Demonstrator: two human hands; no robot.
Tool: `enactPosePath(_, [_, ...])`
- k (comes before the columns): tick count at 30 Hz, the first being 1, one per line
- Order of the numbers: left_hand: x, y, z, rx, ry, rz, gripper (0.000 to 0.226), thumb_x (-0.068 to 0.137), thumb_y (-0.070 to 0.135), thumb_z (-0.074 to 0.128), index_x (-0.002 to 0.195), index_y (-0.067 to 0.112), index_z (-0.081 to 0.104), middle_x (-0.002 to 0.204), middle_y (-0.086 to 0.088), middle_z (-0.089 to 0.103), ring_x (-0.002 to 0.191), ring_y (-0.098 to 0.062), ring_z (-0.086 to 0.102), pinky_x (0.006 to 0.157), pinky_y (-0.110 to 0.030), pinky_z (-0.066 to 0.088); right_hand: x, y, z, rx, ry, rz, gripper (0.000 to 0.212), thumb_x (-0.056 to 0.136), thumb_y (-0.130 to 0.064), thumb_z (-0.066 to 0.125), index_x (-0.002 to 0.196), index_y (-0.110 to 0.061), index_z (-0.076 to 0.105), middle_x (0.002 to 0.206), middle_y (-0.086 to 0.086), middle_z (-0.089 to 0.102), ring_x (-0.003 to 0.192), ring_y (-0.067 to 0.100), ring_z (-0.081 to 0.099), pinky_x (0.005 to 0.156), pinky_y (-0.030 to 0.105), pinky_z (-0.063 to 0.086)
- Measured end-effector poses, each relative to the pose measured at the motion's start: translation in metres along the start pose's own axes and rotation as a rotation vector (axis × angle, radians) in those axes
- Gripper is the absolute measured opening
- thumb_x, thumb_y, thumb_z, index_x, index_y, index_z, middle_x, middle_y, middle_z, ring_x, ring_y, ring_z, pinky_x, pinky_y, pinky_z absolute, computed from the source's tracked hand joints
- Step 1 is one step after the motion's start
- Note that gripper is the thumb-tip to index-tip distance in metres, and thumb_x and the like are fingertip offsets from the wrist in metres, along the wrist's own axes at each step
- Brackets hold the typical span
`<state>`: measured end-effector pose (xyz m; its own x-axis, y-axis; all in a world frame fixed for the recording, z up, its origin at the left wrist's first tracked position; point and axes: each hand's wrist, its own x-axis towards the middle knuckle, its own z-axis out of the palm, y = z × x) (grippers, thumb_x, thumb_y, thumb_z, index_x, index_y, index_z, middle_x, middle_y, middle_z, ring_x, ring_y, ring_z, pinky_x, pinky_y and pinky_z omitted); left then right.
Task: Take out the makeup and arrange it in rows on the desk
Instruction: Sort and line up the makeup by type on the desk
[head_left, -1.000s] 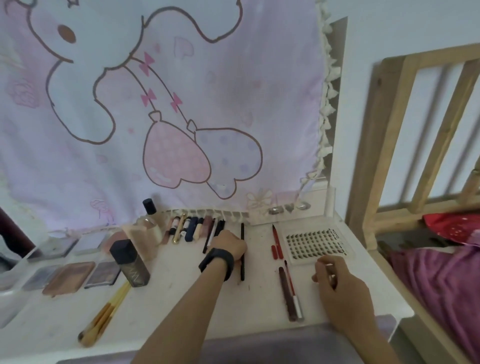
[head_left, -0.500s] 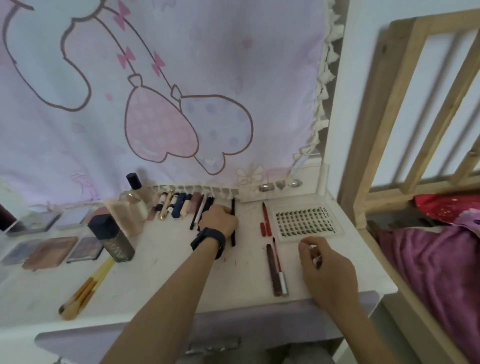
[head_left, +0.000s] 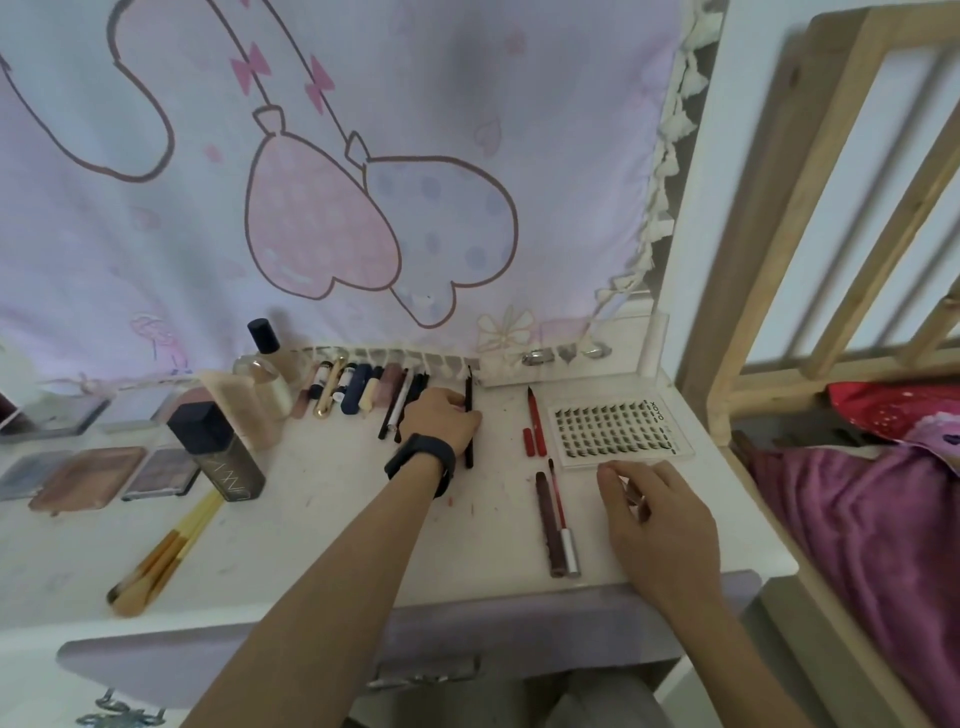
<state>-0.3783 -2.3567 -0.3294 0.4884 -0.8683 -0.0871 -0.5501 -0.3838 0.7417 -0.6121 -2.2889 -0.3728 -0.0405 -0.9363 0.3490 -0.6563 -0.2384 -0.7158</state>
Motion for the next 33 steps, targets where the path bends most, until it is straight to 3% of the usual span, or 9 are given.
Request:
enactPosePath(3, [-0.001, 0.001, -0.002, -0.014, -0.016, 0.004, 0.014, 0.088, 0.034, 0.070, 0.096, 0.021, 0.069, 0.099, -0.004, 0.070, 0.099, -0.030, 0.068, 0.088, -0.042, 0.058, 0.000, -0.003, -0.001, -0.005, -0.001, -0.020, 0.014, 0.094, -0.034, 0.064, 0.102, -0.024, 0.069, 0.086, -0.015, 0.059, 0.073, -0.004, 0.053, 0.065, 0.011, 0.035])
enactPosePath(5, [-0.003, -0.001, -0.004, -0.017, -0.017, 0.002, 0.014, 0.090, 0.033, 0.066, 0.082, 0.024, 0.059, 0.094, -0.003, 0.066, 0.097, -0.032, 0.068, 0.087, -0.042, 0.058, -0.001, -0.006, -0.003, 0.006, 0.003, -0.019, 0.009, 0.091, -0.031, 0.068, 0.099, -0.026, 0.067, 0.081, -0.017, 0.060, 0.069, -0.001, 0.055, 0.064, 0.012, 0.036])
enactPosePath(7, [-0.003, -0.007, -0.006, 0.034, -0.024, 0.011, 0.013, 0.089, 0.032, 0.065, 0.096, 0.023, 0.058, 0.096, 0.001, 0.064, 0.090, -0.022, 0.063, 0.079, -0.031, 0.054, -0.001, -0.009, -0.005, 0.043, 0.014, -0.012, 0.010, 0.090, -0.027, 0.071, 0.098, -0.027, 0.067, 0.077, -0.017, 0.062, 0.066, 0.001, 0.057, 0.063, 0.014, 0.038])
enactPosePath(10, [-0.009, -0.015, -0.007, 0.141, -0.068, 0.049, 0.012, 0.086, 0.029, 0.064, 0.086, 0.025, 0.052, 0.086, 0.003, 0.057, 0.070, -0.014, 0.050, 0.066, -0.026, 0.044, 0.000, -0.014, -0.006, 0.123, 0.010, 0.022, 0.012, 0.090, -0.024, 0.071, 0.100, -0.029, 0.066, 0.083, -0.017, 0.067, 0.073, 0.003, 0.059, 0.067, 0.018, 0.044])
enactPosePath(13, [-0.010, -0.022, -0.009, 0.169, -0.104, 0.054, 0.019, 0.085, 0.037, 0.064, 0.102, 0.029, 0.058, 0.099, 0.004, 0.060, 0.083, -0.016, 0.056, 0.072, -0.027, 0.049, 0.010, -0.030, -0.011, 0.216, -0.006, 0.037, 0.010, 0.091, -0.026, 0.071, 0.100, -0.032, 0.070, 0.091, -0.018, 0.070, 0.080, 0.001, 0.061, 0.071, 0.012, 0.044])
enactPosePath(17, [-0.007, -0.025, -0.015, 0.125, -0.111, 0.061, 0.025, 0.086, 0.042, 0.066, 0.108, 0.031, 0.060, 0.097, 0.007, 0.058, 0.091, -0.017, 0.059, 0.080, -0.031, 0.055, 0.042, -0.066, -0.003, 0.248, -0.233, 0.078, 0.008, 0.088, -0.030, 0.074, 0.092, -0.036, 0.075, 0.081, -0.025, 0.072, 0.081, -0.012, 0.063, 0.071, 0.002, 0.041])
enactPosePath(24, [-0.008, -0.037, -0.021, 0.076, -0.132, 0.088, 0.024, 0.088, 0.053, 0.059, 0.103, 0.036, 0.064, 0.094, 0.008, 0.072, 0.082, -0.013, 0.067, 0.079, -0.034, 0.059, 0.083, -0.098, 0.054, 0.021, -0.493, 0.135, 0.014, 0.078, -0.031, 0.076, 0.090, -0.024, 0.073, 0.066, -0.007, 0.074, 0.070, 0.005, 0.072, 0.080, 0.030, 0.060])
enactPosePath(29, [-0.009, -0.047, -0.029, 0.098, -0.161, 0.119, 0.019, 0.090, 0.040, 0.062, 0.107, 0.036, 0.067, 0.096, 0.008, 0.073, 0.091, -0.011, 0.066, 0.080, -0.026, 0.053, 0.091, -0.107, 0.072, -0.126, -0.551, 0.112, 0.011, 0.080, -0.028, 0.076, 0.089, -0.022, 0.073, 0.071, -0.003, 0.076, 0.078, 0.008, 0.071, 0.083, 0.029, 0.057])
enactPosePath(33, [-0.008, -0.049, -0.030, 0.102, -0.180, 0.131, 0.019, 0.090, 0.039, 0.063, 0.108, 0.038, 0.068, 0.090, 0.011, 0.069, 0.091, -0.011, 0.065, 0.081, -0.024, 0.053, 0.092, -0.108, 0.081, -0.176, -0.554, 0.092, 0.012, 0.080, -0.029, 0.076, 0.090, -0.025, 0.070, 0.089, 0.000, 0.077, 0.089, 0.019, 0.072, 0.088, 0.035, 0.057])
